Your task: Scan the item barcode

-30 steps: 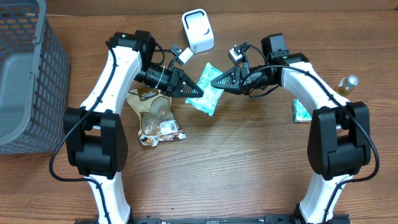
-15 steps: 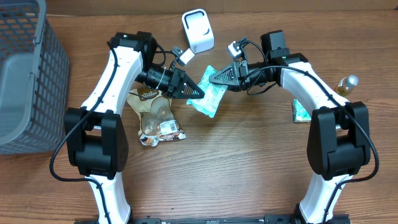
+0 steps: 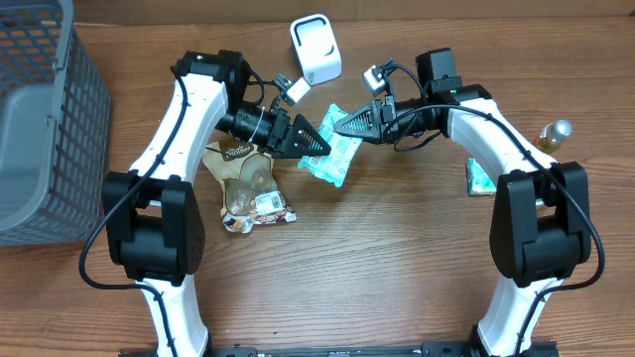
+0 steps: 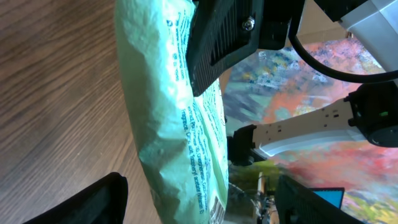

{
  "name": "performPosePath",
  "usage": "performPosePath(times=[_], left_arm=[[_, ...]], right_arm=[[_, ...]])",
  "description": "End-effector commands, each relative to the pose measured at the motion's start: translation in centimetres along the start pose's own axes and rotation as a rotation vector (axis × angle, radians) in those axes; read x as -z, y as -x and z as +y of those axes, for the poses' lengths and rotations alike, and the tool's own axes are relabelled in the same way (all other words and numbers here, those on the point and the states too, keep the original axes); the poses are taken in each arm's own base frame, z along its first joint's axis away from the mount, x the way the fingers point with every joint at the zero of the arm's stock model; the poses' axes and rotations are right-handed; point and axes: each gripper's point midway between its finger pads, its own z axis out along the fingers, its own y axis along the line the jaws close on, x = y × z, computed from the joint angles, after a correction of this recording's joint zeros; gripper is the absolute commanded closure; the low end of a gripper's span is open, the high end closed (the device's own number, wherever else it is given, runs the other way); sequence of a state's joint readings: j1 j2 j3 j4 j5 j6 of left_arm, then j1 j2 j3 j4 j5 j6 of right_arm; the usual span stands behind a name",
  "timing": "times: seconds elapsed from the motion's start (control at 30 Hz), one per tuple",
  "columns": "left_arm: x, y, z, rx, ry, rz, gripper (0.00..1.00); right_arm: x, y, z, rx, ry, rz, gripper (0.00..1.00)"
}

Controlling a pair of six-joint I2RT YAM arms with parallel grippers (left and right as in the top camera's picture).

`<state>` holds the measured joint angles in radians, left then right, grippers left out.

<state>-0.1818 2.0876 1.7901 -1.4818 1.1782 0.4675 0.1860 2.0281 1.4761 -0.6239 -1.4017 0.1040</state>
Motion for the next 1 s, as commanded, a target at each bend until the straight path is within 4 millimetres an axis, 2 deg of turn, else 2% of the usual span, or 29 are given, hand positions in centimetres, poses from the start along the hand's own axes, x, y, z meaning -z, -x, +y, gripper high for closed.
performPosePath(times=[0.0, 0.13, 0.4, 0.43, 0.47, 0.5, 0.53, 0.57, 0.63, 0.67, 0.7, 0.73, 0.77, 0.93, 0.97], left_arm=[[0.1, 0.3, -0.8, -0.013, -0.012, -0.008, 0.22], [-0.4, 0.2, -1.1, -0.016, -0.016, 0.005, 0.28], [-2.7, -0.5, -1.7, -0.056, -0.004, 0.071, 0.39], [-3.0, -0.7, -1.5, -0.061, 0.011, 0.084, 0.47], [-3.1, -0.8, -1.3, -0.064, 0.022, 0.095, 0.63], [-3.3, -1.0, -1.3, -0.066, 0.031, 0.103, 0.71], [-3.5, -1.1, -1.2, -0.068, 0.039, 0.112, 0.73], [-3.5, -1.1, -1.2, -0.069, 0.04, 0.115, 0.69], [-3.6, -1.1, -1.2, -0.067, 0.04, 0.115, 0.68], [-3.6, -1.1, -1.2, -0.067, 0.04, 0.115, 0.61], [-3.6, -1.1, -1.2, -0.066, 0.04, 0.115, 0.41], [-3.6, -1.1, -1.2, -0.066, 0.04, 0.115, 0.25], [-3.6, -1.1, -1.2, -0.066, 0.04, 0.115, 0.19], [-3.3, -1.0, -1.1, -0.063, 0.042, 0.108, 0.21], [-3.0, -1.0, -1.0, -0.06, 0.043, 0.102, 0.18]], right_arm=[[0.2, 0.5, 1.9, 0.059, 0.015, -0.003, 0.96], [0.2, 0.5, 1.9, 0.059, 0.015, -0.003, 0.96], [0.2, 0.5, 1.9, 0.059, 0.015, -0.003, 0.96], [0.2, 0.5, 1.9, 0.059, 0.015, -0.003, 0.96], [0.2, 0.5, 1.9, 0.058, 0.015, -0.003, 0.96], [0.2, 0.5, 1.9, 0.058, 0.015, -0.003, 0.96], [0.2, 0.5, 1.9, 0.058, 0.015, -0.003, 0.96], [0.2, 0.5, 1.9, 0.059, 0.015, -0.003, 0.96], [0.2, 0.5, 1.9, 0.059, 0.015, -0.003, 0.95], [0.2, 0.5, 1.9, 0.059, 0.015, -0.003, 0.95], [0.2, 0.5, 1.9, 0.059, 0.015, -0.003, 0.94], [0.2, 0.5, 1.9, 0.058, 0.015, -0.003, 0.92], [0.2, 0.5, 1.9, 0.059, 0.015, -0.003, 0.91], [0.2, 0.5, 1.9, 0.059, 0.014, -0.003, 0.91], [0.2, 0.5, 1.9, 0.059, 0.012, -0.004, 0.91]])
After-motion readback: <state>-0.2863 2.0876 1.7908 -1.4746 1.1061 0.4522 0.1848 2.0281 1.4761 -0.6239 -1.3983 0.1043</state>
